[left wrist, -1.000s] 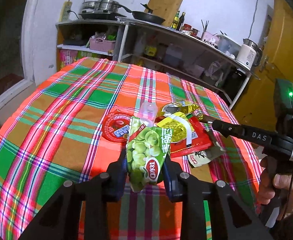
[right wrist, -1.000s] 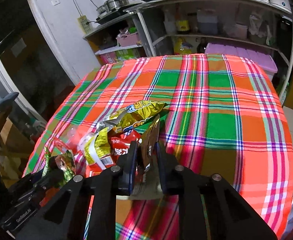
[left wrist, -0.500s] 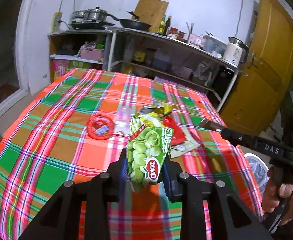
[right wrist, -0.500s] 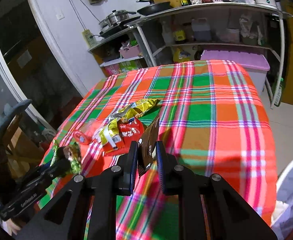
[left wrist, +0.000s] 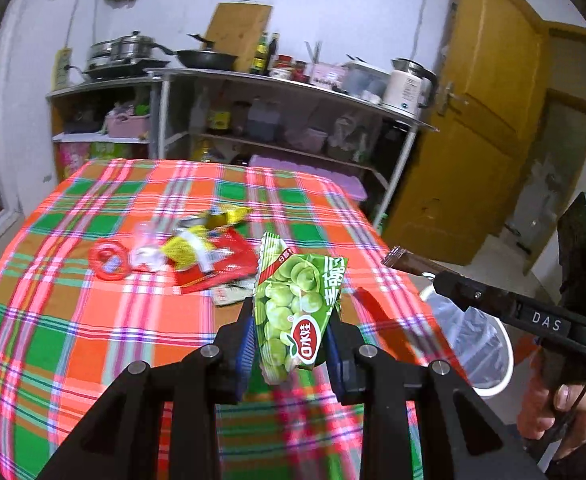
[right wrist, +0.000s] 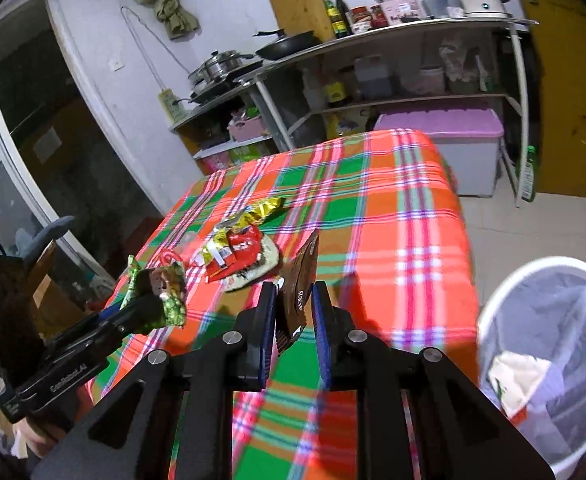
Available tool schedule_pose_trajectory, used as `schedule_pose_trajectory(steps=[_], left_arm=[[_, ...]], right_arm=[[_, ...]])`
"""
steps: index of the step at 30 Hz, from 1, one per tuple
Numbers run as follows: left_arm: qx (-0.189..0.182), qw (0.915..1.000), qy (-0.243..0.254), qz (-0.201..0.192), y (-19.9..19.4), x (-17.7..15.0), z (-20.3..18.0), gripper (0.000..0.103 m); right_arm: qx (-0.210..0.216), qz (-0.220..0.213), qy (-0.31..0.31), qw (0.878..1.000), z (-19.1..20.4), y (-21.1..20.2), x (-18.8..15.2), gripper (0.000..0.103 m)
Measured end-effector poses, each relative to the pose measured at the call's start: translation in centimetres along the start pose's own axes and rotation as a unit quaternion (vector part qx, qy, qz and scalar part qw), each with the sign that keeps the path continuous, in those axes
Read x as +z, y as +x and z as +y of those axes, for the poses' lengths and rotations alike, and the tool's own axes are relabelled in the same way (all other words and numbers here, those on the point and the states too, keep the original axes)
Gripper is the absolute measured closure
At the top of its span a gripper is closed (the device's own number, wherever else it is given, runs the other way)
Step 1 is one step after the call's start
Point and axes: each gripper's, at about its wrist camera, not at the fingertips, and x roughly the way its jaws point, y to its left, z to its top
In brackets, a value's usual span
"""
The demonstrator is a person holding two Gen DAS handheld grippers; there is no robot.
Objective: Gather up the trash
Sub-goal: 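Carry the green bag and brown wrapper over the bin and open both tools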
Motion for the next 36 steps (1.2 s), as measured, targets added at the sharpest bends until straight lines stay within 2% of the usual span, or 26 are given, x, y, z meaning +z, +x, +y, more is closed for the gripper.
schedule_pose_trajectory(steps=[9, 16, 27, 36], left_arm=[[-0.036, 0.9985, 0.036, 0.018, 1.7, -0.2, -5.6, 0.072], [-0.068, 0.9948, 0.066, 0.037, 4.0, -0.5, -10.3, 0.072], [-0.115, 0.9835, 0.117, 0.077, 8.9, -1.6, -17.4, 0.072], [-0.132, 0.9746, 0.137, 0.118, 13.0, -2.9, -20.7, 0.072]], right_arm=[[-0.024, -0.022, 0.032, 0.999, -3.7, -4.4, -1.6, 0.084], [-0.059, -0.033, 0.062, 0.996, -7.6, -7.1, -3.0, 0.084], [-0.113, -0.033, 0.123, 0.985, -14.6, -9.7, -5.3, 0.084], [-0.132, -0.014, 0.153, 0.979, -18.2, -9.7, -6.5, 0.084]])
